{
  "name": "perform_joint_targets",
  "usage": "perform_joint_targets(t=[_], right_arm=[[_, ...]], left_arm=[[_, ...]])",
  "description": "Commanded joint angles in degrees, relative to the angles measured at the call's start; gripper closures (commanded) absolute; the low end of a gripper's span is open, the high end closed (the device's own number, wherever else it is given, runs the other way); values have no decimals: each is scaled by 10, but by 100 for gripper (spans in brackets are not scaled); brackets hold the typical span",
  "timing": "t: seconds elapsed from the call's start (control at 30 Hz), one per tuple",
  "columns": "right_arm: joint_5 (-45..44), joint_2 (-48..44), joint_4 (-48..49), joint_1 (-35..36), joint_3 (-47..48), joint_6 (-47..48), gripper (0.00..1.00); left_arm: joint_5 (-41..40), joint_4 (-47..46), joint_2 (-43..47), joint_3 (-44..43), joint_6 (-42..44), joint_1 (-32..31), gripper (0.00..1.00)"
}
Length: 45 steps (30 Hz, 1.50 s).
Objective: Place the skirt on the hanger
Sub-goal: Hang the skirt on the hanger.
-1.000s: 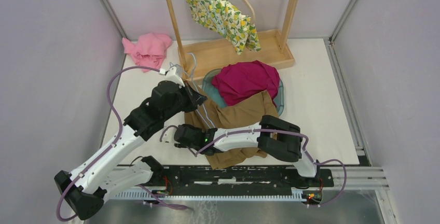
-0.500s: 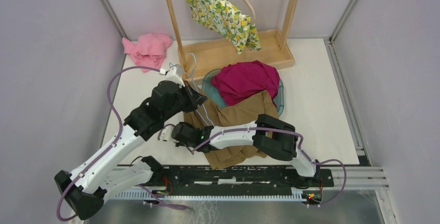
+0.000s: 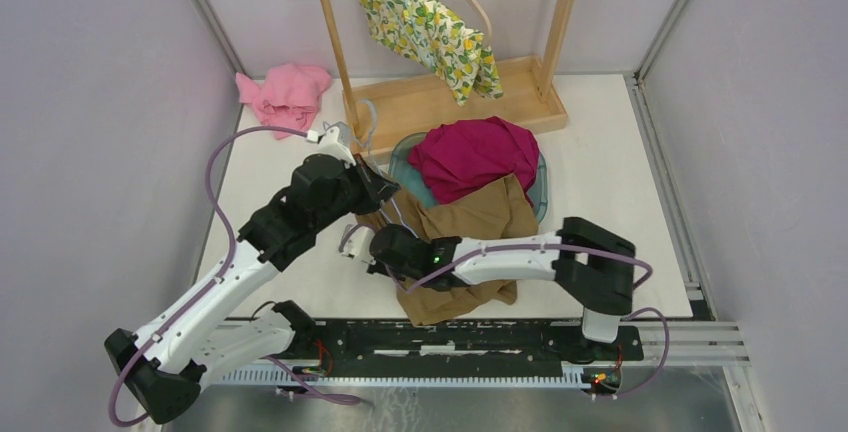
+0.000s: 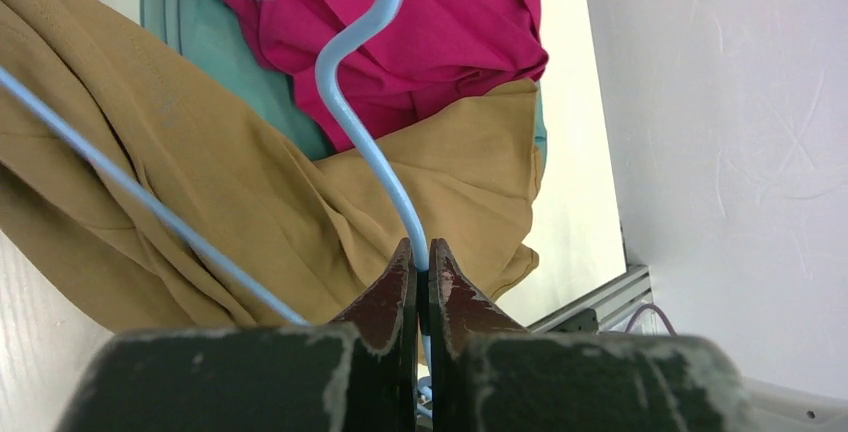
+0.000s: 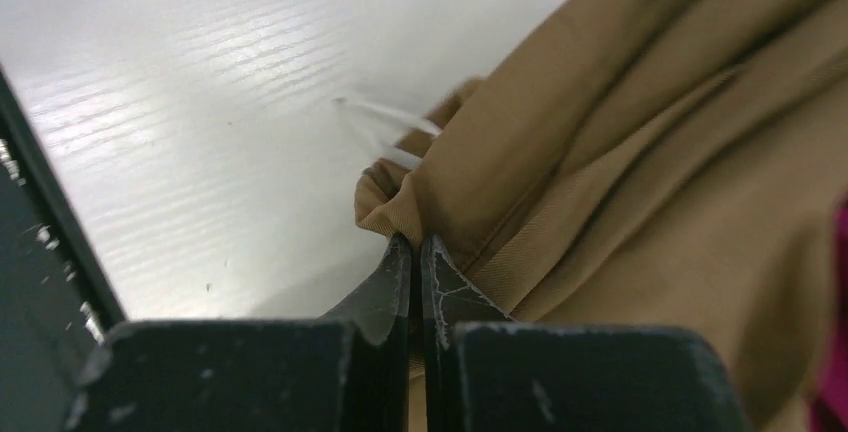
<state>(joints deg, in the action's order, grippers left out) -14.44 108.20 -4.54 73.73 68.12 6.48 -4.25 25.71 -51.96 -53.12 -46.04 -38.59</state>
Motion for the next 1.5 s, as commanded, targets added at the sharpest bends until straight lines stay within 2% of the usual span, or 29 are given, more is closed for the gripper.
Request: perform_joint_targets(t=[0.0, 0.3, 0.53, 0.83, 1.2, 1.47], right_arm=[[-4, -116, 28, -10, -56, -40, 99], [7, -299, 31, -10, -152, -76, 99], [8, -376, 53, -10, -214, -91, 99], [-2, -475, 19, -10, -237, -86, 99], [-36, -551, -10, -22, -259, -78, 99], [-12, -563, -31, -22, -251, -78, 99]], left_arm=[[-6, -36, 3, -45, 38, 3, 97], [-10, -41, -5, -83, 40, 3, 97], [-20, -43, -21, -102, 46, 3, 97], [-33, -37, -18, -107, 48, 4, 97], [-37, -25, -6, -117, 52, 3, 97], [-46, -41, -9, -103, 49, 4, 97]])
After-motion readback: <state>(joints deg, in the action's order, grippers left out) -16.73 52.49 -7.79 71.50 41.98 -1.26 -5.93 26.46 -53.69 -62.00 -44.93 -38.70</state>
